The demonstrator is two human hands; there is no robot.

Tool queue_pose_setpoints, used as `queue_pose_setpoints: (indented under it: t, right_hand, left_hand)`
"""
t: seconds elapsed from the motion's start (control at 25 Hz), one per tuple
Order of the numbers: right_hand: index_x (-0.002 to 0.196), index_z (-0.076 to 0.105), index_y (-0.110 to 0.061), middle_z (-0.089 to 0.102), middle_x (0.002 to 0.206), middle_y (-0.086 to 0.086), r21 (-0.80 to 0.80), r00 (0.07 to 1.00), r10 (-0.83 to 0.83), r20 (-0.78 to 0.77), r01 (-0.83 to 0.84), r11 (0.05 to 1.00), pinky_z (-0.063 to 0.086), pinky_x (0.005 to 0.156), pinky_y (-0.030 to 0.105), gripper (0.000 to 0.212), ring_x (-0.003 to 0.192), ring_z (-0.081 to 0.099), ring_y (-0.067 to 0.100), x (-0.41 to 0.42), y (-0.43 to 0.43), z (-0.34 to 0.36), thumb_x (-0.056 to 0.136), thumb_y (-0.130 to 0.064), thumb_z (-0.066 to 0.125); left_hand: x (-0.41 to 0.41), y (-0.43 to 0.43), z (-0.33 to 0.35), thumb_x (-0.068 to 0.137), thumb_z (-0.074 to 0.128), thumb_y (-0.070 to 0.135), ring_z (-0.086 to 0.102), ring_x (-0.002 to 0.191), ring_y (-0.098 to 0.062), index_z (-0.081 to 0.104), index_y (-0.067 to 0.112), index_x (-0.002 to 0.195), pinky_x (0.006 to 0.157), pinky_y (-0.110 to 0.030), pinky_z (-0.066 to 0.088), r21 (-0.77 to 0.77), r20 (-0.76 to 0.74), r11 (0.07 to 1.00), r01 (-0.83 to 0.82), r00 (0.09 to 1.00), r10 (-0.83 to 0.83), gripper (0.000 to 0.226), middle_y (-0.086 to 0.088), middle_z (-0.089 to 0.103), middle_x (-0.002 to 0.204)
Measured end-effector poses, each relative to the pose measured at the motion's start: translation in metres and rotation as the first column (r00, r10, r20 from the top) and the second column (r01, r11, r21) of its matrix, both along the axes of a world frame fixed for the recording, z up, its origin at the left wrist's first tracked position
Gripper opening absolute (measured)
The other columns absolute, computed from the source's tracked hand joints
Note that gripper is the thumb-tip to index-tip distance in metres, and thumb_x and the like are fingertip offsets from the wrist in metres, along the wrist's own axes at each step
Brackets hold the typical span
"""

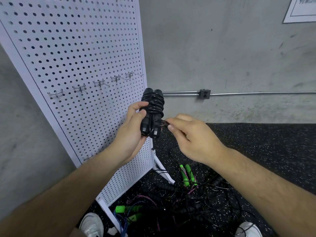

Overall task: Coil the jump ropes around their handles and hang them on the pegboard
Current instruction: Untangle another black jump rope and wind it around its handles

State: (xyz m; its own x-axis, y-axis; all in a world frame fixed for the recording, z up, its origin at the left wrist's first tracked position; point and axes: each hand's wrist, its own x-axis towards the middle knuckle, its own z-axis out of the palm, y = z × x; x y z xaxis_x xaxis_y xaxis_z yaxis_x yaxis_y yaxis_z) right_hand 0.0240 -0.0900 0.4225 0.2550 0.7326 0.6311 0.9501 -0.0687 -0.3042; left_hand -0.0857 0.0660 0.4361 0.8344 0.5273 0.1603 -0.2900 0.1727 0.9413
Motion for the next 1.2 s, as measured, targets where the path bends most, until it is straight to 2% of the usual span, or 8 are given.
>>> queue_pose_setpoints:
  t: [0.2,0.32,0.4,0.52,0.72,0.84,1.0,1.2]
  right_hand:
    - [0.128,0.064,-0.009,0.059,0.087,0.000,-0.074,0.955,-0.103,0.279,0.128,0.989,0.053,0.061,0.036,0.036,0.075,0.058,0.022,-0.006,0.002,0.001,0.103,-0.026,0.044]
    - [0.115,0.069,-0.009,0.062,0.084,0.001,-0.061,0.912,-0.138,0.387,0.174,0.983,0.053,0.051,0.035,0.048,0.068,0.062,0.025,-0.012,0.005,0.005,0.103,-0.041,0.035]
    - [0.108,0.071,-0.011,0.061,0.081,0.000,-0.057,0.947,-0.123,0.297,0.146,0.988,0.052,0.053,0.035,0.052,0.067,0.061,0.024,-0.012,0.005,0.006,0.102,-0.047,0.033]
    - [0.102,0.074,-0.018,0.058,0.077,-0.006,-0.025,0.997,-0.075,0.012,0.075,0.997,0.048,0.062,0.034,0.041,0.069,0.055,0.011,-0.008,0.000,0.006,0.102,-0.047,0.045]
    - [0.109,0.078,-0.030,0.064,0.077,-0.015,-0.008,0.957,-0.065,-0.282,0.065,0.998,0.042,0.066,0.018,0.020,0.077,0.058,0.002,-0.011,-0.004,0.010,0.095,-0.036,0.066]
    - [0.109,0.078,-0.033,0.066,0.080,-0.012,-0.067,0.961,-0.078,-0.265,0.063,0.996,0.047,0.069,0.025,0.019,0.078,0.060,0.004,-0.006,-0.008,0.014,0.092,-0.036,0.070]
    - [0.104,0.079,-0.028,0.067,0.080,-0.010,-0.031,0.991,-0.127,-0.052,0.125,0.992,0.053,0.067,0.034,0.019,0.077,0.062,0.009,-0.012,-0.007,0.012,0.093,-0.037,0.067]
    - [0.104,0.079,-0.023,0.065,0.085,-0.011,0.043,0.992,-0.112,-0.057,0.115,0.992,0.047,0.062,0.027,0.018,0.071,0.056,0.005,-0.018,-0.005,0.012,0.092,-0.032,0.070]
  left_hand:
    - [-0.003,0.001,0.000,0.104,0.030,0.005,0.070,0.094,-0.020,0.055,0.026,0.117,0.086,-0.035,0.054,-0.033,0.037,0.997,0.071,0.997,-0.069,0.035,-0.009,0.075,0.104]
    - [-0.007,0.003,0.001,0.092,0.031,-0.003,0.066,0.095,-0.024,0.052,0.021,0.121,0.075,-0.029,0.055,-0.085,0.084,0.987,0.137,0.988,-0.130,0.043,-0.012,0.072,0.105]
    - [-0.009,0.005,0.000,0.079,0.040,0.001,0.063,0.092,-0.024,0.052,0.022,0.120,0.073,-0.030,0.053,-0.074,0.069,0.985,0.157,0.986,-0.152,0.048,-0.015,0.069,0.105]
    - [-0.010,0.004,-0.004,0.065,0.045,-0.001,0.059,0.084,-0.023,0.050,0.026,0.115,0.070,-0.033,0.048,0.007,-0.007,0.989,0.149,0.989,-0.149,0.057,-0.017,0.066,0.098]
    - [-0.009,0.007,-0.007,0.065,0.047,-0.010,0.063,0.095,-0.026,0.047,0.025,0.119,0.085,-0.040,0.048,0.031,0.004,0.980,0.196,0.981,-0.196,0.065,-0.013,0.071,0.098]
    - [-0.010,0.008,-0.007,0.071,0.052,-0.011,0.064,0.107,-0.031,0.046,0.024,0.126,0.091,-0.040,0.052,0.011,0.028,0.966,0.258,0.966,-0.259,0.065,-0.021,0.068,0.110]
    - [-0.010,0.007,-0.006,0.075,0.056,-0.010,0.062,0.109,-0.032,0.043,0.023,0.130,0.088,-0.035,0.056,-0.004,0.043,0.956,0.294,0.955,-0.294,0.066,-0.023,0.065,0.114]
    - [-0.011,0.007,-0.007,0.076,0.057,-0.008,0.066,0.100,-0.023,0.044,0.023,0.129,0.083,-0.032,0.057,-0.002,0.035,0.953,0.302,0.953,-0.302,0.063,-0.015,0.069,0.109]
